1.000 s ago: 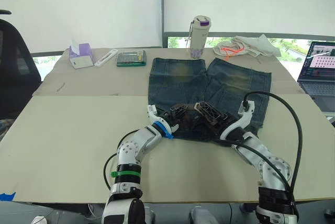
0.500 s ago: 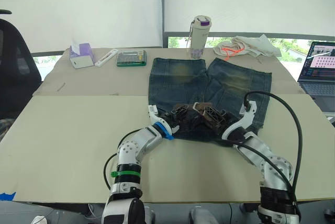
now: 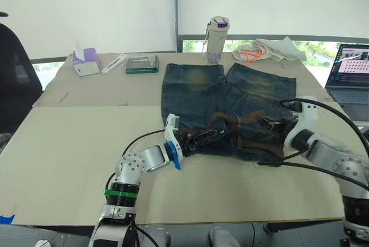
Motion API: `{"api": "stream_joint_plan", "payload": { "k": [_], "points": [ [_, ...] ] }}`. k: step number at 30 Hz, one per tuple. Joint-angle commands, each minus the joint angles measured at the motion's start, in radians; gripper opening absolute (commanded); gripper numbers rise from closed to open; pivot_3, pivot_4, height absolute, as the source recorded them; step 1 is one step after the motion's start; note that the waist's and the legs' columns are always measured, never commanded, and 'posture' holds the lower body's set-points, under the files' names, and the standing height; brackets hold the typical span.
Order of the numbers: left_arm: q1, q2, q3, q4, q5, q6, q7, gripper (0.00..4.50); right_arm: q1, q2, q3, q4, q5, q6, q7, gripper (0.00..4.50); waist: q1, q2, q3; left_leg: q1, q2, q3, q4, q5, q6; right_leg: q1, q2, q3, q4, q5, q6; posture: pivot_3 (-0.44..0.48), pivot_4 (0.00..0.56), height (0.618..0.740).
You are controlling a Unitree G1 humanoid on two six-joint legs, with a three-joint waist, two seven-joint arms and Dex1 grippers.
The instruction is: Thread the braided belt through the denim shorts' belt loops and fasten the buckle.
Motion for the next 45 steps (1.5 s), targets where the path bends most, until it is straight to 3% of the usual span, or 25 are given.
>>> {"api": "stream_joint_plan", "payload": {
  "k": [1, 5, 7, 12, 17, 21, 22, 24, 28, 34, 42, 45],
  "points": [
    [-0.004, 0.007, -0.019, -0.045, 0.053, -0.016, -0.058, 3.70, -0.025, -0.011, -0.018, -0.027, 0.024, 0.065, 0.044, 0.00, 0.000, 0.000, 0.000, 0.000, 0.000, 0.000, 0.000, 0.000, 0.000, 0.000, 0.000, 0.000, 0.000, 0.000, 0.000, 0.000, 0.150, 0.740],
    [-0.005, 0.008, -0.025, -0.058, 0.092, -0.020, -0.098, 3.70, 0.017, -0.108, 0.104, -0.053, -0.191, 0.022, 0.091, 0.00, 0.000, 0.000, 0.000, 0.000, 0.000, 0.000, 0.000, 0.000, 0.000, 0.000, 0.000, 0.000, 0.000, 0.000, 0.000, 0.000, 0.150, 0.740],
    [-0.002, 0.007, -0.023, -0.067, 0.105, -0.019, -0.111, 3.70, -0.004, -0.107, 0.082, -0.043, -0.216, 0.008, 0.098, 0.00, 0.001, 0.000, 0.000, 0.000, 0.000, 0.000, 0.000, 0.000, 0.000, 0.000, 0.000, 0.000, 0.000, 0.000, 0.000, 0.000, 0.150, 0.740],
    [0.001, 0.064, -0.066, -0.118, 0.191, -0.066, -0.210, 3.70, -0.090, -0.093, 0.001, -0.060, -0.168, 0.053, 0.139, 0.00, -0.001, 0.000, 0.001, 0.000, 0.000, 0.000, 0.000, 0.000, 0.000, -0.001, 0.000, 0.000, 0.000, 0.000, 0.000, 0.000, 0.150, 0.740],
    [-0.029, 0.174, -0.157, -0.175, 0.359, -0.212, -0.336, 3.70, -0.204, -0.048, -0.076, -0.058, -0.069, 0.130, 0.112, 0.00, 0.000, 0.000, 0.000, 0.000, 0.001, 0.000, 0.000, 0.000, 0.000, 0.000, 0.000, 0.000, 0.000, 0.000, 0.000, 0.000, 0.150, 0.740],
    [-0.060, 0.186, -0.198, -0.192, 0.482, -0.381, -0.391, 3.70, -0.299, 0.090, -0.120, -0.060, 0.073, 0.206, 0.007, 0.00, 0.001, -0.001, 0.001, 0.000, 0.001, -0.001, 0.000, 0.000, 0.000, -0.001, 0.000, 0.000, 0.000, 0.000, -0.001, 0.000, 0.150, 0.740],
    [-0.071, 0.196, -0.238, -0.183, 0.567, -0.463, -0.392, 3.70, -0.318, 0.133, -0.128, -0.058, 0.110, 0.223, -0.032, 0.00, 0.001, -0.001, 0.001, 0.000, 0.001, -0.001, 0.000, 0.000, 0.000, -0.001, 0.000, 0.000, 0.000, 0.000, -0.001, 0.000, 0.150, 0.740],
    [-0.084, 0.199, -0.295, -0.162, 0.699, -0.596, -0.379, 3.70, -0.339, 0.205, -0.138, -0.059, 0.167, 0.243, -0.103, 0.00, 0.001, 0.000, 0.000, 0.000, 0.001, -0.002, -0.001, 0.000, 0.000, -0.001, -0.001, 0.000, 0.000, 0.001, -0.001, 0.000, 0.150, 0.740],
    [-0.110, 0.124, -0.310, -0.111, 0.842, -0.783, -0.292, 3.70, -0.361, 0.320, -0.152, -0.051, 0.248, 0.245, -0.261, 0.00, 0.010, 0.000, 0.000, -0.001, 0.002, -0.004, -0.001, 0.000, 0.000, -0.001, -0.002, 0.001, 0.000, 0.001, -0.001, 0.000, 0.150, 0.740],
    [-0.121, 0.043, -0.319, -0.031, 1.055, -0.971, -0.114, 3.70, -0.343, 0.381, -0.139, -0.070, 0.345, 0.238, -0.392, 0.00, 0.012, 0.000, 0.000, -0.001, 0.002, -0.004, 0.000, 0.000, 0.001, -0.002, -0.002, 0.001, 0.001, 0.001, -0.001, 0.000, 0.150, 0.740],
    [-0.132, -0.035, -0.297, 0.092, 1.122, -1.042, -0.026, 3.70, -0.329, 0.376, -0.115, -0.091, 0.415, 0.220, -0.433, 0.00, 0.002, 0.000, 0.000, -0.001, 0.001, -0.003, 0.000, 0.000, 0.001, -0.002, 0.000, 0.001, 0.002, 0.001, 0.000, 0.000, 0.150, 0.740],
    [-0.159, -0.064, -0.286, 0.168, 1.132, -1.095, 0.003, 2.86, -0.320, 0.370, -0.109, -0.098, 0.436, 0.216, -0.442, 0.00, 0.000, 0.000, 0.000, -0.001, 0.001, -0.002, 0.000, 0.000, 0.002, -0.002, 0.000, 0.000, 0.002, 0.001, 0.000, 0.000, 0.150, 0.740]
  ]
}}
